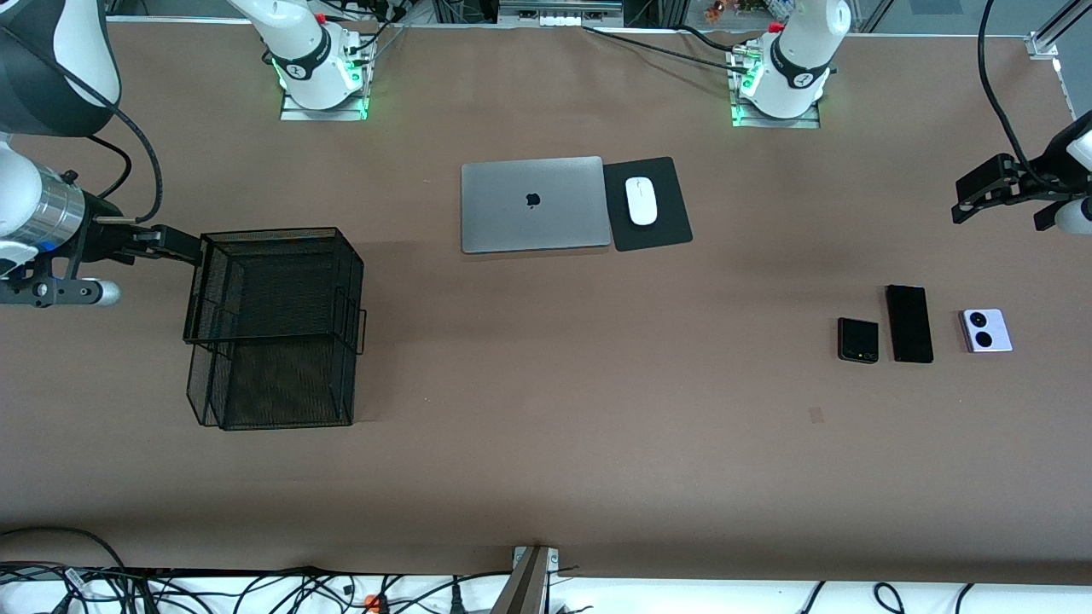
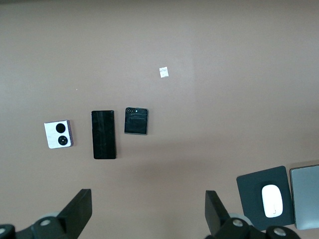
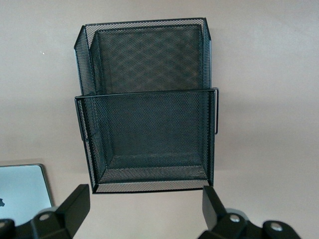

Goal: Place phones with both arms
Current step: 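Reach the left gripper toward the small black flip phone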

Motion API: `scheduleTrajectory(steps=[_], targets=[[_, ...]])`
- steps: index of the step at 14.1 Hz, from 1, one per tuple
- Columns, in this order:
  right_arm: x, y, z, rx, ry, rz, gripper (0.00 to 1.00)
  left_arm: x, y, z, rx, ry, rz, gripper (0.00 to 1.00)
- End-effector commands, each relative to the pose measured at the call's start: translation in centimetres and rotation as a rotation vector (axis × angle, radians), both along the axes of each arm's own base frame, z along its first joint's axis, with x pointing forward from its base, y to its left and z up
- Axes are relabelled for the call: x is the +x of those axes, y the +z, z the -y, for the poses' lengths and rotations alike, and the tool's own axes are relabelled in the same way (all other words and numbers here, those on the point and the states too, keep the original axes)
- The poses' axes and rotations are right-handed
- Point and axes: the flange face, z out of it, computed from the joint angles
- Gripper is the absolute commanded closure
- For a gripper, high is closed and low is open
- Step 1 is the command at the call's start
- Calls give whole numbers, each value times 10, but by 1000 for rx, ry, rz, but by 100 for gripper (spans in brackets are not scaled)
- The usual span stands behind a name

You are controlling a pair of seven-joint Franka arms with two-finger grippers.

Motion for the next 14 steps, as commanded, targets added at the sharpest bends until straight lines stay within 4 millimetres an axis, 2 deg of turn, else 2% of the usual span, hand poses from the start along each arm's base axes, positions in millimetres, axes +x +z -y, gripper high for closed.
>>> scheduleTrajectory(steps=[1, 6, 8, 10, 14], targets=[[-5, 3, 1, 13, -18, 2, 0, -3, 0, -2, -19, -19, 7, 0], [-4, 5, 2, 16, -3, 4, 0, -1, -4, -2, -19, -18, 0, 0], [-5, 5, 2, 14, -3, 2, 0, 7, -16, -8, -12, -13, -9, 0], [-5, 5, 2, 12, -3, 2, 0, 21, -42, -20, -13, 2, -39, 0], [-5, 4, 2, 12, -6, 1, 0, 60, -122, -45, 19, -23, -94, 0]])
